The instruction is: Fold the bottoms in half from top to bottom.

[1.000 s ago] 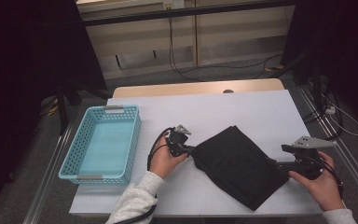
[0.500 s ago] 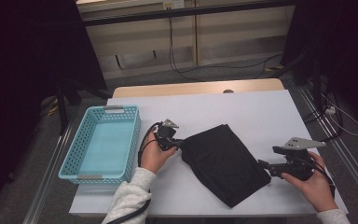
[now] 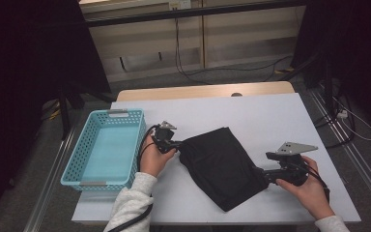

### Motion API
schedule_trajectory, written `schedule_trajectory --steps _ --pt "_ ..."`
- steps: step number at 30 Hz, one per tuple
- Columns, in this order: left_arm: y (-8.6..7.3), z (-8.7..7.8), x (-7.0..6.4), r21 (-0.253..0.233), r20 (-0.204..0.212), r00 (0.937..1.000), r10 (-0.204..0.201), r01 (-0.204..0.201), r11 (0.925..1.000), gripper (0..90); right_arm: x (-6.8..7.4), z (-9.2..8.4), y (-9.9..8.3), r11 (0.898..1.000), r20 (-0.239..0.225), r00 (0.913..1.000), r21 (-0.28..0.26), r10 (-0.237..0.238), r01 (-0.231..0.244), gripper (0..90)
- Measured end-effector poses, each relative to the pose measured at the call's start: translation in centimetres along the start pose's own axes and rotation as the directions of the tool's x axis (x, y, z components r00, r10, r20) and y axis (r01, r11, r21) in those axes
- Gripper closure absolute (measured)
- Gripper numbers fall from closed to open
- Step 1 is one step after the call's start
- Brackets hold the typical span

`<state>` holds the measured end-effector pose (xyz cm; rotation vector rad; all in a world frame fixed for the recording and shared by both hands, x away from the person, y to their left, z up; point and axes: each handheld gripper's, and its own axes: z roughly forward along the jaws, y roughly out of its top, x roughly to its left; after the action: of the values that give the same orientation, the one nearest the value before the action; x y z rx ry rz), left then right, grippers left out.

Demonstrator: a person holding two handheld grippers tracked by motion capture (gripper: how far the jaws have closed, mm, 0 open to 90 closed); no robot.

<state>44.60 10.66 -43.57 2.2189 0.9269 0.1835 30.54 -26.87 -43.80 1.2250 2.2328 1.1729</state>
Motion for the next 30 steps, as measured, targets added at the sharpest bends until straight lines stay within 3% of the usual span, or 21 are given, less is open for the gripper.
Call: schedule_trajectory --steps 7,12,21,23,30 --pt "0.0 0.1 0.0 -0.001 -0.009 1.0000 0.000 0.000 1.0000 84.5 0.4 0.5 0.4 1.000 -0.011 0.9999 -0.006 -0.005 0.005 27.9" --pt "0.2 -0.1 0.5 -0.018 -0.044 0.9990 -0.005 0.004 0.9998 84.7 0.7 1.0 0.6 1.000 -0.015 0.9996 0.004 -0.023 0.023 27.8" --pt "0.4 0.3 1.2 -0.042 -0.096 0.9949 -0.030 0.026 0.9988 84.4 1.0 1.5 1.0 1.000 -0.013 0.9997 0.001 -0.023 0.023 27.9" --pt "0.4 0.5 1.3 -0.052 -0.096 0.9936 -0.059 0.054 0.9971 83.8 0.9 1.6 1.0 1.000 -0.009 0.9998 0.002 -0.019 0.019 27.8" --pt "0.0 -0.5 1.6 -0.066 -0.117 0.9894 -0.085 0.078 0.9948 62.9 0.9 1.9 1.3 1.000 -0.010 0.9997 0.002 -0.024 0.024 27.8"
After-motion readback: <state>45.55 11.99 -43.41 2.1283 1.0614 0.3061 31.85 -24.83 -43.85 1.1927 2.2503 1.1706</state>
